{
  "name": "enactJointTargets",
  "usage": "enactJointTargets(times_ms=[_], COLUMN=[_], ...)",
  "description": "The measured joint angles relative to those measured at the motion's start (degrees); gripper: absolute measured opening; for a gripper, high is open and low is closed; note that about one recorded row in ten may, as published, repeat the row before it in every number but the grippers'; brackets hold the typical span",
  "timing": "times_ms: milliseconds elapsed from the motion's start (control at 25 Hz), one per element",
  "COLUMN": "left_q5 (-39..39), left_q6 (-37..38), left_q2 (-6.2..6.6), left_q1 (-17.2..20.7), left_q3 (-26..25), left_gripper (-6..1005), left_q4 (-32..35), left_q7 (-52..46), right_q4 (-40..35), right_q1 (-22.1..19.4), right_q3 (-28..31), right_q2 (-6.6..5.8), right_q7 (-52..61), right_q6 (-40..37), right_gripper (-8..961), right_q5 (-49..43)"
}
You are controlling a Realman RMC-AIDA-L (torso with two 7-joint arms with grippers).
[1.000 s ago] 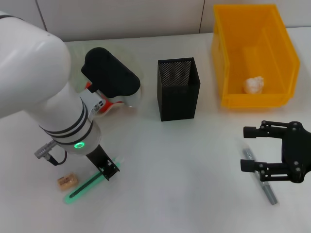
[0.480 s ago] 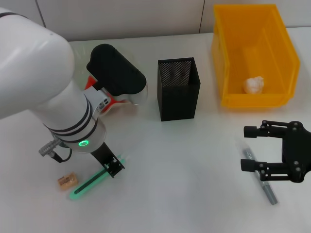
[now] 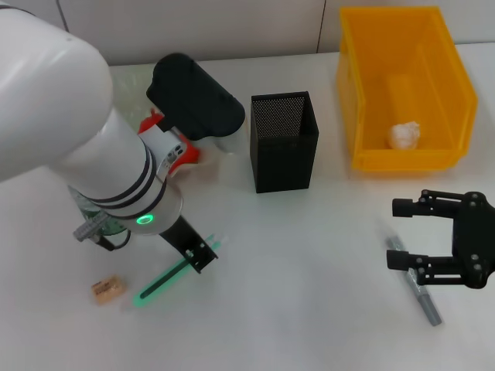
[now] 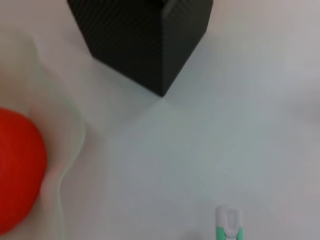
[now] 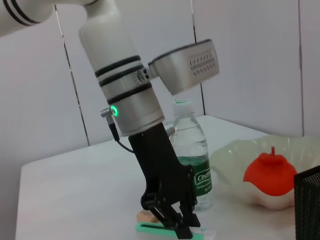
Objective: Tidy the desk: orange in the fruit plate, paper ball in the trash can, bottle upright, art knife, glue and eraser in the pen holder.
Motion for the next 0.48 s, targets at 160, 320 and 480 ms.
enactJointTargets(times_ms=[160, 320, 480], left_q5=[-0.36, -1.13, -2.95], left_q6=[-0.26, -0.94, -1.64], left_q2=[0.00, 0.00, 0.00], left_q1=[0.91, 1.66, 1.99], left_q3=[-0.69, -1.27, -2.07], left_gripper=[216, 220, 224], left_q4=[3.33, 6.16, 9.05], left_q7=[0.00, 0.00, 0.04], right_q4=[0.29, 0.53, 0.92], right_q1=[-0.01, -0.08, -0.09], right_q3=[1.21, 1.44, 1.67], right_q2=[-0.10, -0.13, -0.21], right_q7=[-0.09, -0.11, -0.11], right_q6=[0.02, 0.02, 0.01], right_gripper=[763, 763, 763], right_q5=[-0.04, -0.07, -0.08])
